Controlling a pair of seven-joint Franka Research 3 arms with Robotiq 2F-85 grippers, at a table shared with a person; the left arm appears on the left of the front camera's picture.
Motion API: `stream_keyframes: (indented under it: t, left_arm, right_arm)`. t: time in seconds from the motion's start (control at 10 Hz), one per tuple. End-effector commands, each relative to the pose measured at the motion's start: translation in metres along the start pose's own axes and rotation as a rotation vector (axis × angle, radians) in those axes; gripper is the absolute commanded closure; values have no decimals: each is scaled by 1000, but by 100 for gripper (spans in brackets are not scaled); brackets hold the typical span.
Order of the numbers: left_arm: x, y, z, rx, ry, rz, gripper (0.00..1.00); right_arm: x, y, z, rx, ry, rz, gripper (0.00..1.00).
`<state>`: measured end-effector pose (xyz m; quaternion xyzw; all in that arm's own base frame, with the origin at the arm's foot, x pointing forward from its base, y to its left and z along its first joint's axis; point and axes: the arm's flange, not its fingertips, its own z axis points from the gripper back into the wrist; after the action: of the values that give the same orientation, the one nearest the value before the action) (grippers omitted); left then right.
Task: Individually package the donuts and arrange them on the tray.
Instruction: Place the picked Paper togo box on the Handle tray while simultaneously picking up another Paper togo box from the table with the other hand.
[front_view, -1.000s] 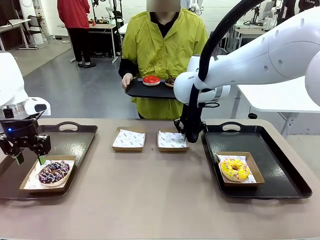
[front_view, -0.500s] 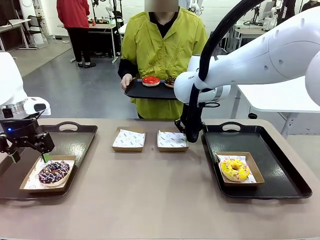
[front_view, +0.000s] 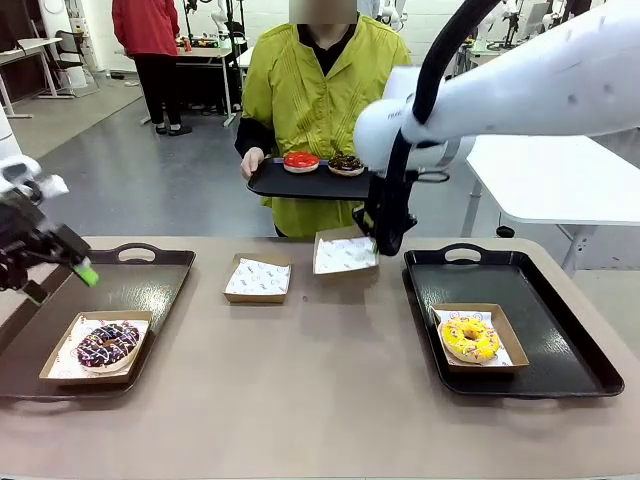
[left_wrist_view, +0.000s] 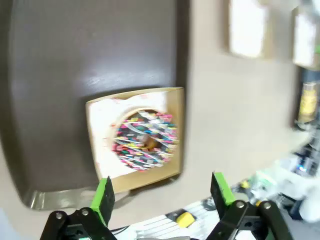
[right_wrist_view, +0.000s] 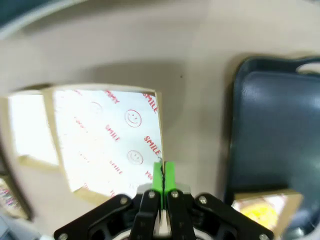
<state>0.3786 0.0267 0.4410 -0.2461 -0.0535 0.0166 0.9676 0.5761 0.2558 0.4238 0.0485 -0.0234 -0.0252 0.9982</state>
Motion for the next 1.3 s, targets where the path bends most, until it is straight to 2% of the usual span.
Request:
stream_keyframes:
  t: [0.0,0.2,0.4,0.6,0.8,0.9,1.0,1.2]
  left_arm:
    - [-23,41,33,-283,-62,35,0]
    - [-34,93,60,-486,-80,146,0]
    - [-48,155,73,-640,-73,213,0]
    - [-64,204,73,-729,-87,288,0]
    - [-73,217,66,-763,-82,292,0]
    - [-75,210,64,-744,-82,286,0]
    - [-83,217,64,-738,-75,320,0]
    - [-83,217,64,-738,-75,320,0]
  right_arm:
    - [-11,-9,45,-1,-26,-44,100]
    - [-6,-9,78,3,-32,-50,100]
    - [3,-5,93,-20,-30,-45,100]
    - [13,-4,97,-37,-7,-56,100]
    - [22,-3,92,-45,17,-65,100]
    - [25,-3,90,-47,23,-67,100]
    - [28,-3,87,-53,31,-60,100]
    - [16,-8,87,-13,20,-44,100]
